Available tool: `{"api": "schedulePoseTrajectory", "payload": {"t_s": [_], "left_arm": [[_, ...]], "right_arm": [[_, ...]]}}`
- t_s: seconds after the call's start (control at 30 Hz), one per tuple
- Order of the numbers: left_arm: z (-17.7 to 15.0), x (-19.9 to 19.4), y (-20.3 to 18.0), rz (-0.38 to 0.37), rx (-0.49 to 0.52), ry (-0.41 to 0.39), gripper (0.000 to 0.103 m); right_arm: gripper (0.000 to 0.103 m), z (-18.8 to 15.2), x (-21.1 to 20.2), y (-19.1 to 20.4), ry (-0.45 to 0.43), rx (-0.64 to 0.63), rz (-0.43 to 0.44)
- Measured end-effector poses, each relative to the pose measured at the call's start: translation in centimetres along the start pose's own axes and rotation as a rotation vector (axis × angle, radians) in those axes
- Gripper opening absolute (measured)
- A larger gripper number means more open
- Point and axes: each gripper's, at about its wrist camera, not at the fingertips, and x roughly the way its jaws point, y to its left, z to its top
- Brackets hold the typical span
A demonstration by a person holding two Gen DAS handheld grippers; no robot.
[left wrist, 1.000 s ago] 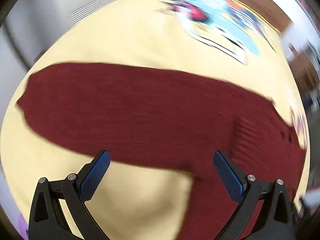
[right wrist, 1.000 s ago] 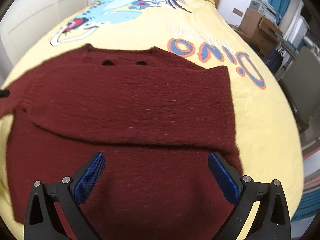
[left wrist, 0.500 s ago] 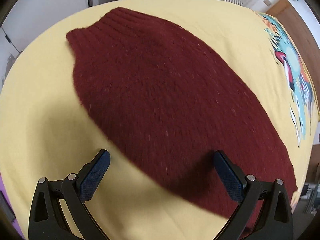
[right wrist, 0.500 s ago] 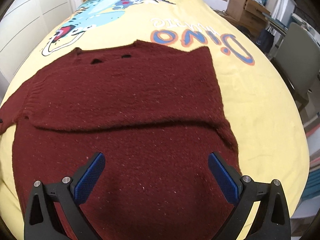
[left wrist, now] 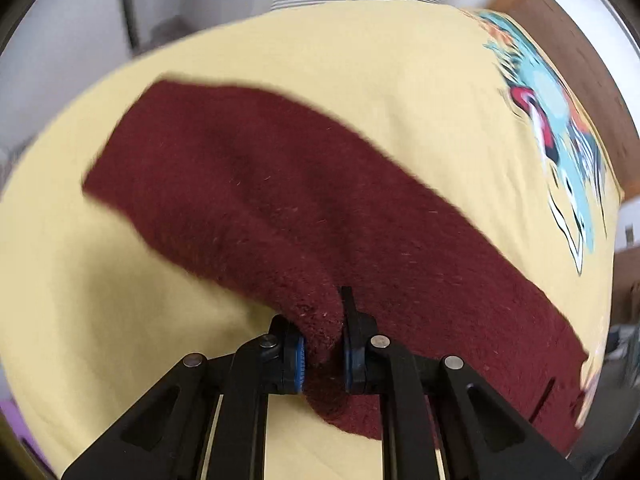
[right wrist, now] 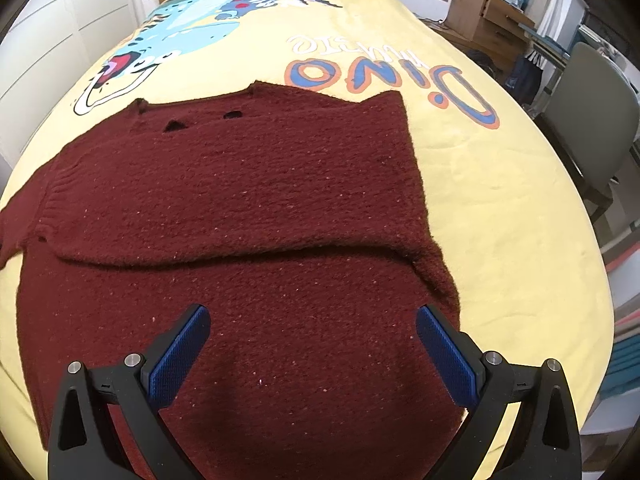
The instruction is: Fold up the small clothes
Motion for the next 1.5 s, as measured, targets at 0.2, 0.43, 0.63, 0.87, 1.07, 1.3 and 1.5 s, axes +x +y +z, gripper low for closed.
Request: {"api": "schedulePoseTrajectory", "payload": {"t_s": [0.2, 0.43, 0.63, 0.87, 1.07, 1.3, 1.5], "left_arm": [[-1.5, -3.6, -5.5, -0.04, 0.153, -0.044, 0.011], [-5.9, -6.1, -14.9, -0.162, 0.352, -0.027, 0.011], [-10.8, -9.0, -23.0, -0.3, 0.512, -0.001, 0.011], [-16.2, -8.3, -32.3, -0.391, 0.663, 0.035, 0.011], [-23.6, -4.4, -36.5, -0.347, 0.776, 0.11, 0.011], [-30.4, 1.8, -36.6, -0.183, 0.911, 0.183, 0.011], [-32.2, 4.6, -35.6, -0.096, 0.913, 0.163, 0.013]], "right_arm": [[0.102, 1.0, -0.8, -0.7, -0.022, 0.016, 0.002], [0.102, 2.3, -1.9, -0.8, -0.055, 0.021, 0.027], [0.102, 4.4, -3.1, -2.2, -0.074, 0.041, 0.032], [0.102, 6.5, -4.9, -4.6, -0.115, 0.058, 0.015], [0.102, 6.0, -4.6, -6.4, -0.088, 0.097, -0.001], [0.102, 3.9, -3.2, -7.3, -0.041, 0.114, 0.001], [0.102, 2.3, -2.2, -7.4, -0.021, 0.138, 0.027]]}}
